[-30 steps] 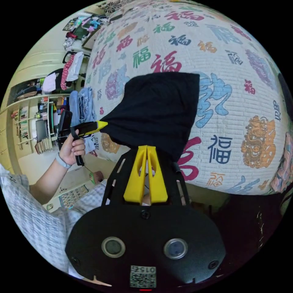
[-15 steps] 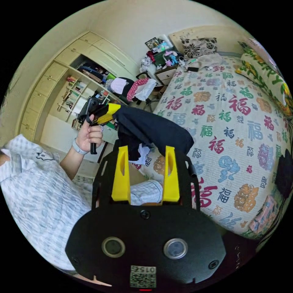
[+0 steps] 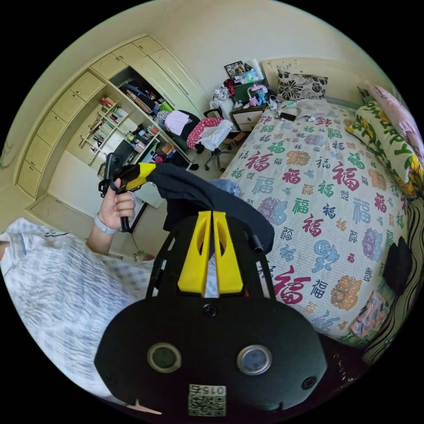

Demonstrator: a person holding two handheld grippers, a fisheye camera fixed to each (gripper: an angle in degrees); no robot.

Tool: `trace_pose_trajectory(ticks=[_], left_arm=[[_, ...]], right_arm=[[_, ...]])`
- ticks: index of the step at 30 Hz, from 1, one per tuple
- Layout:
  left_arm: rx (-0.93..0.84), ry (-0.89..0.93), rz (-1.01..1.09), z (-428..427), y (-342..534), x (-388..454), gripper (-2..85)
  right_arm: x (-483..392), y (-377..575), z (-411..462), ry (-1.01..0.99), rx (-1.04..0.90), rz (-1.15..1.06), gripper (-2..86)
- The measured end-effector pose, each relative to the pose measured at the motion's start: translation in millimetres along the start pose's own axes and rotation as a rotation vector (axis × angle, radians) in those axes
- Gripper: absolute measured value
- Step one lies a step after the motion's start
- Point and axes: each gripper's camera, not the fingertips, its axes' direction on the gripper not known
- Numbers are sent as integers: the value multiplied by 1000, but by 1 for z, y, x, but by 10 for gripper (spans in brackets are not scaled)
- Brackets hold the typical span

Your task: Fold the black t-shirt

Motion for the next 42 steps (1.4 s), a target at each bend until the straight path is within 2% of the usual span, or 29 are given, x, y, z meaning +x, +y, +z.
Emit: trace_pose_trajectory(ticks=[7,12,17,19,21,23,25,28,30,32,36,38,42], left_arm=[[52,41,59,-43,-1,17,-8],[120,179,94,-71,-16,32,-7],[35,28,256,-70,-31,69,-8],[31,8,268,-69,-34,73,-7],[71,102,241,-70,-38,69,-8],[105,212,198,-69,-44,64,-8],[134,220,179,-65,-50,65,-8],[80,121,218,-42,-58,74,-8],[57,167,207,-21,-63,70,-8],[19,139,185,-8,-67,63,-8],[78,-71,102,-8,-72,28,-8],[59,-79,33,-2,-78,-1,-8],[-18,-5,-112,46,-101,-72,-8]], right_arm=[[-67,-15,-57,213,51,-197,-10],[-75,-13,-89,-6,95,-187,-9],[-89,-8,-100,148,101,-207,-8],[-84,-8,-109,83,124,-181,-7],[-68,-11,-123,-68,179,-117,-2],[-65,-10,-125,20,201,-114,2],[-64,-6,-118,64,234,-68,12],[-58,-13,-74,-80,156,-73,47],[-51,-26,-32,-179,56,-64,18],[-46,-33,-20,-230,38,-19,9],[-29,-41,-41,-35,80,-28,0],[-12,-55,-53,5,88,-16,-1],[19,-120,-57,242,0,-81,-3]])
